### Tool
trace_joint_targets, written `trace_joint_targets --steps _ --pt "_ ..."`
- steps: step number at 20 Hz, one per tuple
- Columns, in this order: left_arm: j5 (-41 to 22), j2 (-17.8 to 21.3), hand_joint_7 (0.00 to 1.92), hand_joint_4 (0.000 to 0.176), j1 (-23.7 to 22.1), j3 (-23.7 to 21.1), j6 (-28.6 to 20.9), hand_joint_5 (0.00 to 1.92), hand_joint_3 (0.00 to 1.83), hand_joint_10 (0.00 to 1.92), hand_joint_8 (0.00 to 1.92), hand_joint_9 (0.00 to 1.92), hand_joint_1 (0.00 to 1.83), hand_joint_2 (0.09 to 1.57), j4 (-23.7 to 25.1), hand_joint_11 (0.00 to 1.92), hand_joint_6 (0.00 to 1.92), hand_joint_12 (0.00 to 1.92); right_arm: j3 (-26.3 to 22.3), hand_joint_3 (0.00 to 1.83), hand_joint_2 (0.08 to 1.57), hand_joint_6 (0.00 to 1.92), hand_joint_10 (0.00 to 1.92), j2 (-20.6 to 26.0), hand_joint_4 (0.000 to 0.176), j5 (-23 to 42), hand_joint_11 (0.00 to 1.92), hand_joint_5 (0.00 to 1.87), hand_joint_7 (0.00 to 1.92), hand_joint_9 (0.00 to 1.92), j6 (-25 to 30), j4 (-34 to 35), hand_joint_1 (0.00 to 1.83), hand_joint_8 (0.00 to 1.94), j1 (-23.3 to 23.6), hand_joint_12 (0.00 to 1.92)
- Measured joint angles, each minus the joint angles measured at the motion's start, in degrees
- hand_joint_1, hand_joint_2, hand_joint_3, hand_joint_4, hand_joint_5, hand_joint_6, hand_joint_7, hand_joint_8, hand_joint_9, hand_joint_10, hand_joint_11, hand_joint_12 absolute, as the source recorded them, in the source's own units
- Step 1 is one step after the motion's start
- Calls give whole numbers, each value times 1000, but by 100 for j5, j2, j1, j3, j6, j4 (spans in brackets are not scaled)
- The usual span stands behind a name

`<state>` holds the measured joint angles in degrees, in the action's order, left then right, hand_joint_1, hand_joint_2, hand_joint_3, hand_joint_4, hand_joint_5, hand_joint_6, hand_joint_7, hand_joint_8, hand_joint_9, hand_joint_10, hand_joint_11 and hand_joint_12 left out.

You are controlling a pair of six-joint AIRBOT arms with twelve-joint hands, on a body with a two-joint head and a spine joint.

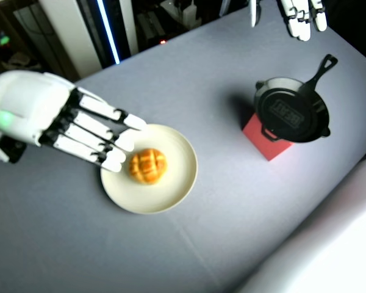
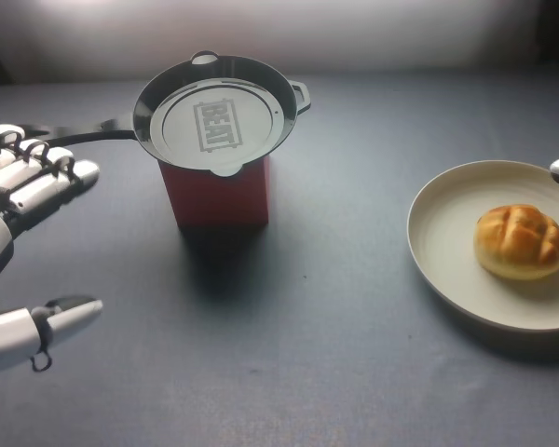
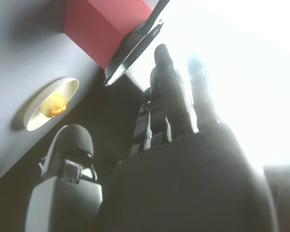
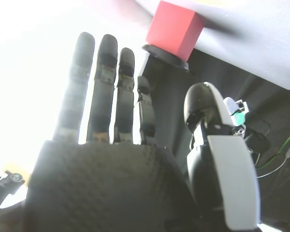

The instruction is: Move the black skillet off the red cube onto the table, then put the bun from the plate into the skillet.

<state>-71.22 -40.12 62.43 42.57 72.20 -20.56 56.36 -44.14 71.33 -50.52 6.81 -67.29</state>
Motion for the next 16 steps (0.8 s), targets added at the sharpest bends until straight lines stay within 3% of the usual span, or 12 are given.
trace_joint_targets --steps 1,3,6,9,10,11,12,14,16 --pt "7 -2 260 12 0 0 0 301 3 10 1 202 429 1126 -4 0 2 368 11 0 1366 2 0 0 28 -7 254 341 312 303 4 -2 362 0 0 202" --pt "9 -2 261 17 0 0 0 303 0 7 1 214 427 1122 -7 0 1 479 11 1 1371 1 2 0 20 -7 277 345 315 309 4 -4 370 0 0 181" --pt "11 -4 237 0 0 31 -2 299 0 2 0 204 510 1121 -4 0 2 617 11 0 1371 0 4 -7 27 -17 291 344 314 318 4 -4 383 0 0 171" --pt "46 -120 287 0 -105 186 -7 359 0 10 10 242 734 1104 -120 0 11 651 42 2 1376 0 3 -28 35 -52 293 336 315 318 4 -17 359 2 0 161" --pt "55 -190 304 0 -179 297 -7 363 3 5 9 238 834 1121 -219 0 7 549 42 1 1374 1 5 -28 34 -81 299 338 318 325 4 -22 357 3 0 162" --pt "92 -258 319 14 -284 396 -7 367 0 4 11 239 840 1113 -339 0 6 526 42 3 1379 2 3 -28 35 -92 294 339 315 321 4 -22 361 1 0 158" --pt "111 -313 318 15 -367 487 -2 356 1 5 6 249 774 1122 -437 0 2 581 46 2 1384 1 0 -28 33 -103 279 337 308 304 4 -20 376 0 0 142" --pt "164 -452 338 48 -597 699 2 350 0 10 6 279 658 1109 -634 0 0 622 57 0 1384 5 9 -28 26 -109 306 352 324 326 4 -22 415 6 0 145" --pt "293 -658 342 96 -861 994 -4 338 0 14 5 300 642 1068 -887 0 3 631 57 1 1386 2 4 -28 26 -122 298 349 324 318 4 -33 390 3 0 134"
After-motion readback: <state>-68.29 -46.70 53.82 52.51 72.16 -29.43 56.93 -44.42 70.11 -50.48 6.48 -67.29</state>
